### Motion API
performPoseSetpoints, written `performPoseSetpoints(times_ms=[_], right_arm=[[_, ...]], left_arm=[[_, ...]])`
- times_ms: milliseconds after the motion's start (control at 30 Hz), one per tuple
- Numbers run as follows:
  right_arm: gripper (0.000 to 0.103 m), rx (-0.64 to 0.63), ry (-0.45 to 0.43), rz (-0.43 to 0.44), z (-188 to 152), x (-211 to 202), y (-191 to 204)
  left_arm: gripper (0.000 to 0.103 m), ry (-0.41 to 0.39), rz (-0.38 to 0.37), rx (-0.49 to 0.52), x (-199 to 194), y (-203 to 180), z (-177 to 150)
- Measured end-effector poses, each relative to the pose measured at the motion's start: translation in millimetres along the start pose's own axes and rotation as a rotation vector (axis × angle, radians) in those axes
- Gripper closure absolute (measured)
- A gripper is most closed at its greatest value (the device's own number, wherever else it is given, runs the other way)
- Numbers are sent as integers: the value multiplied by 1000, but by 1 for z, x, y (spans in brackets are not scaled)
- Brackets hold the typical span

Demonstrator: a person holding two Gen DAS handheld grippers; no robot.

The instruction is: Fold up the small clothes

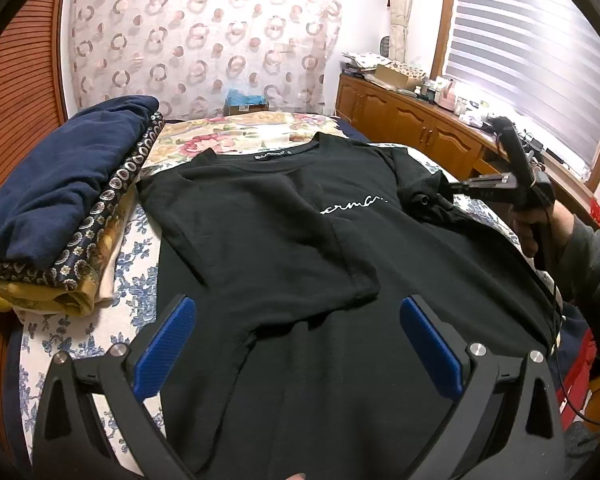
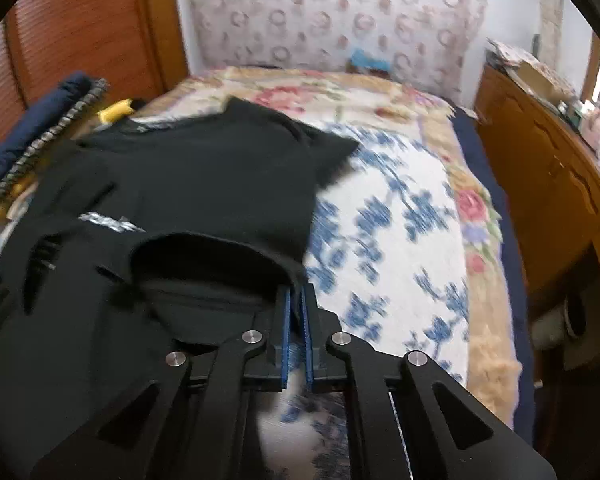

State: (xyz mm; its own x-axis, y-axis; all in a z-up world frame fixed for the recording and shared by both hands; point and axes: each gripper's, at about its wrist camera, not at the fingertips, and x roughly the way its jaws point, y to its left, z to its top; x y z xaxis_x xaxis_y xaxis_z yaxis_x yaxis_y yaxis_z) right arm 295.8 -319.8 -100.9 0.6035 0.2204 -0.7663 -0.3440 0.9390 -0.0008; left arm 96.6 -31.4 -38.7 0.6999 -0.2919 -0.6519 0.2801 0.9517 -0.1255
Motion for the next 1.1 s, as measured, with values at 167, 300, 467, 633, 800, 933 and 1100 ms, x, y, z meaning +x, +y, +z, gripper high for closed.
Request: performPoseSetpoints(times_ms=[167, 300, 467, 633, 800, 933, 1100], right_arm=[[101, -49, -100, 33, 27, -23, 26], [102, -115, -167, 83, 55, -35, 56], [101, -195, -175, 118, 84, -23, 101], [101, -232, -159, 128, 95, -5, 129], [74, -279, -102, 89, 90, 10, 147], [70, -277, -85, 77, 79, 7, 144], [70, -268, -60, 115, 53, -6, 131]], left_arm=[[0, 6, 11, -7, -1, 7, 0], [0, 4, 18, -10, -4, 11, 0], [0, 3, 28, -21, -8, 18, -2], [0, 6, 36, -35, -9, 26, -6], [0, 9, 34, -45, -9, 28, -9], [0, 12, 32, -48, -7, 29, -11], [0, 12, 26, -51, -5, 29, -10]])
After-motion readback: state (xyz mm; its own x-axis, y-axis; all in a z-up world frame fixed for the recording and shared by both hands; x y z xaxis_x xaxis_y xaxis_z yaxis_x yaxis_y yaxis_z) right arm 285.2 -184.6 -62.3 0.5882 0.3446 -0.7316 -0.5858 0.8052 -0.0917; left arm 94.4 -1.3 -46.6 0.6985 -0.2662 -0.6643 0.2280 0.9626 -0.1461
